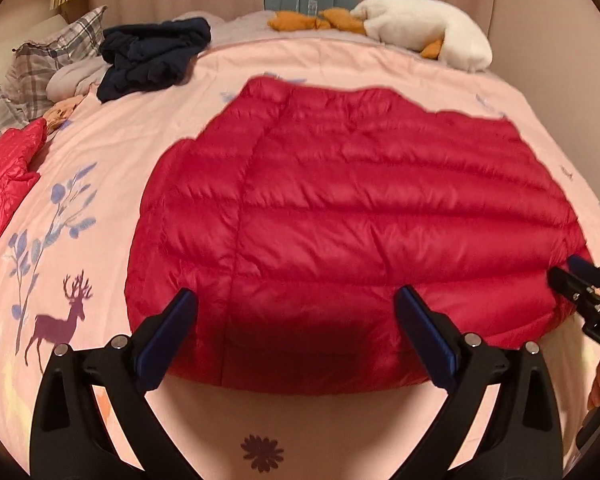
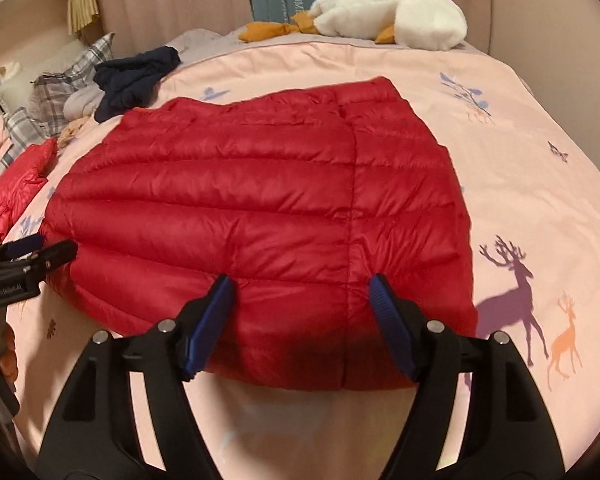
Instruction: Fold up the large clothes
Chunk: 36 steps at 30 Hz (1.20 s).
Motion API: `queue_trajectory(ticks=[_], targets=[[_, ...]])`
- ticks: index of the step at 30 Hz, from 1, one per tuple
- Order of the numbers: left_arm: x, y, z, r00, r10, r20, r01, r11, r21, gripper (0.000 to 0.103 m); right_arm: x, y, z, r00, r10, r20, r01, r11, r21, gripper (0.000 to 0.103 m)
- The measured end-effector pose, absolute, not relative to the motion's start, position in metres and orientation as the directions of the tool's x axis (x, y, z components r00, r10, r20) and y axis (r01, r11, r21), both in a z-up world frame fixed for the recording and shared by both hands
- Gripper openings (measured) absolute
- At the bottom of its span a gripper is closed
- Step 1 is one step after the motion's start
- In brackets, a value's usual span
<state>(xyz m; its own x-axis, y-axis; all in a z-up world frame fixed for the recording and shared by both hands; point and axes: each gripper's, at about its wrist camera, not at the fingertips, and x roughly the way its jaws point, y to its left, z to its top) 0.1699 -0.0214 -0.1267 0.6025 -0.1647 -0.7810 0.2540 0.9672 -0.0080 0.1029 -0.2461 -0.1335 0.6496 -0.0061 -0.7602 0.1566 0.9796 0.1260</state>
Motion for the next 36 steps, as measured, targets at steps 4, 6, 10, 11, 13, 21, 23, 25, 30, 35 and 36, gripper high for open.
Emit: queue_trajectory(ticks=[4, 6, 10, 11, 13, 21, 23, 25, 30, 35, 36], targets=[[0.143, -0.016, -0.089, 0.663, -0.162, -0.731, 0.25, 0.968, 0.013, 0.1, 0.079, -0.24, -0.091, 0.706, 0.013, -0.708, 0.125, 0.982, 0.143, 0.084], [0.127, -0.015, -0.06, 0.701, -0.166, -0.694, 0.248, 0.969, 0.019, 0.1, 0.065, -0.237, -0.067, 0.736, 0.0, -0.677, 0.12, 0.984, 0.13, 0.093], [0.101, -0.011, -0.004, 0.746, -0.16, -0.646, 0.221, 0.975, 0.013, 0.102, 0.034, -0.23, -0.008, 0.782, -0.034, -0.622, 0.134, 0.984, 0.114, 0.101], [0.093, -0.009, 0.008, 0.758, -0.157, -0.633, 0.212, 0.977, 0.012, 0.102, 0.03, -0.229, 0.003, 0.782, -0.053, -0.621, 0.151, 0.983, 0.107, 0.101], [0.078, -0.009, 0.03, 0.776, -0.152, -0.613, 0.197, 0.98, 0.007, 0.102, 0.019, -0.225, 0.022, 0.78, -0.077, -0.621, 0.175, 0.98, 0.099, 0.101], [0.03, -0.005, 0.061, 0.77, -0.244, -0.59, 0.245, 0.966, -0.08, 0.102, -0.023, -0.203, 0.049, 0.799, -0.078, -0.596, 0.146, 0.987, 0.067, 0.101], [0.023, -0.006, 0.056, 0.756, -0.264, -0.6, 0.26, 0.961, -0.095, 0.102, -0.025, -0.196, 0.043, 0.789, -0.08, -0.609, 0.139, 0.989, 0.051, 0.101], [0.019, -0.008, 0.051, 0.754, -0.248, -0.608, 0.251, 0.965, -0.082, 0.102, -0.026, -0.19, 0.037, 0.778, -0.075, -0.624, 0.129, 0.991, 0.041, 0.101], [0.017, -0.011, 0.042, 0.764, -0.176, -0.621, 0.21, 0.978, -0.019, 0.102, -0.025, -0.183, 0.031, 0.771, -0.063, -0.634, 0.118, 0.992, 0.045, 0.101], [0.019, -0.009, 0.041, 0.764, -0.147, -0.628, 0.193, 0.981, 0.005, 0.102, -0.022, -0.181, 0.029, 0.772, -0.062, -0.633, 0.12, 0.992, 0.049, 0.101], [0.019, -0.009, 0.04, 0.765, -0.143, -0.629, 0.191, 0.982, 0.009, 0.102, -0.022, -0.181, 0.029, 0.772, -0.062, -0.633, 0.12, 0.992, 0.048, 0.101]])
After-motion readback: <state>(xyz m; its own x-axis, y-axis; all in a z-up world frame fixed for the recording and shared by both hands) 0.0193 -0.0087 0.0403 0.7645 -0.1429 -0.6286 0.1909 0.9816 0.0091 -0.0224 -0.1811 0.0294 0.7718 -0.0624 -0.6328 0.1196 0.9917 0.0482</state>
